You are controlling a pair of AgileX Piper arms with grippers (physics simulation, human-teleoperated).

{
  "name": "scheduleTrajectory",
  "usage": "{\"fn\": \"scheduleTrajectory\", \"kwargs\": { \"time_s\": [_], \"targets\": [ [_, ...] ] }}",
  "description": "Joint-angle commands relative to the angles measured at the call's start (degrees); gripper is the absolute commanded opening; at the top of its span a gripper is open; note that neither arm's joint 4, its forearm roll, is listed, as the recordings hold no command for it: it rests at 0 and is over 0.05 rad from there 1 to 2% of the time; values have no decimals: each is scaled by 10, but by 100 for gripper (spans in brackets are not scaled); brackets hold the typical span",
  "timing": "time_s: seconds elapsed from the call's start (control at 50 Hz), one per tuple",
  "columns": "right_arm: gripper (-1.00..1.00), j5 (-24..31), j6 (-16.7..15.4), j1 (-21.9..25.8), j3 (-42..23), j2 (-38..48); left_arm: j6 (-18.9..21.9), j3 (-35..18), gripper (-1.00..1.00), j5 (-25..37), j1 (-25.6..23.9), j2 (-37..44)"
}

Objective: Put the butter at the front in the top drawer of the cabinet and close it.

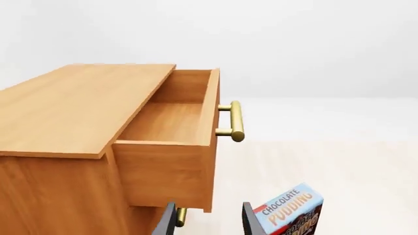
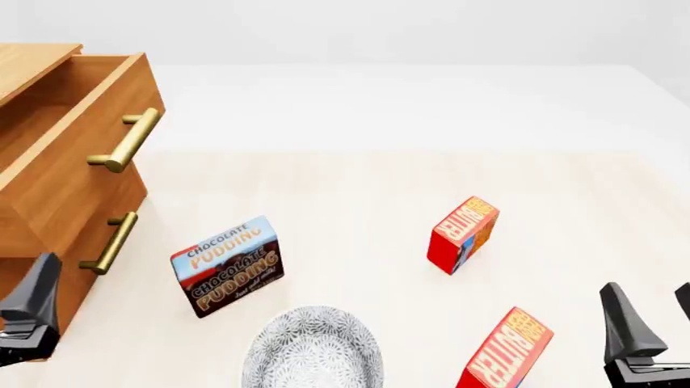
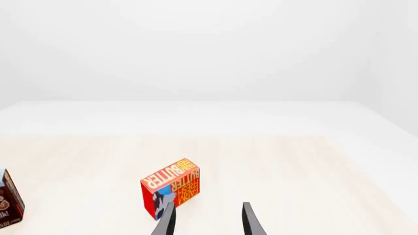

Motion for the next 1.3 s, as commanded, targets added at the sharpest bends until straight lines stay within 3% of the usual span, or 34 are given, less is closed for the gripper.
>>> {"fn": "scheduleTrajectory", "kwargs": {
  "time_s": [0.02, 0.22, 0.34, 0.36, 0.4, 0.5, 0.72, 0.74, 0.82, 0.88, 0.98, 1.04, 1.2, 1.3],
  "targets": [
    [100, 1, 0, 0, 1, -2, -4, -104, 100, 77, 18, 43],
    [100, 1, 0, 0, 1, -2, -19, -231, 100, 183, 3, 101],
    [100, 1, 0, 0, 1, -2, -28, -307, 100, 253, 9, 136],
    [100, 1, 0, 0, 1, -2, -33, -320, 100, 271, 31, 144],
    [100, 1, 0, 0, 1, -2, -36, -339, 100, 281, 9, 148],
    [100, 1, 0, 0, 1, -2, -47, -392, 100, 332, 20, 201],
    [100, 1, 0, 0, 1, -2, -31, -524, 100, 439, 29, 277],
    [100, 1, 0, 0, 1, -2, -33, -536, 100, 454, 47, 286],
    [100, 1, 0, 0, 1, -2, -64, -559, 100, 476, 17, 304],
    [100, 1, 0, 0, 1, -2, -38, -595, 100, 502, 37, 327],
    [100, 1, 0, 0, 1, -2, -32, -627, 100, 529, 37, 354],
    [100, 1, 0, 0, 1, -2, -49, -646, 100, 541, 12, 367],
    [100, 1, 0, 0, 1, -2, -36, -700, 100, 588, 17, 405],
    [100, 1, 0, 0, 1, -2, -52, -739, 100, 621, 1, 422]
  ]
}}
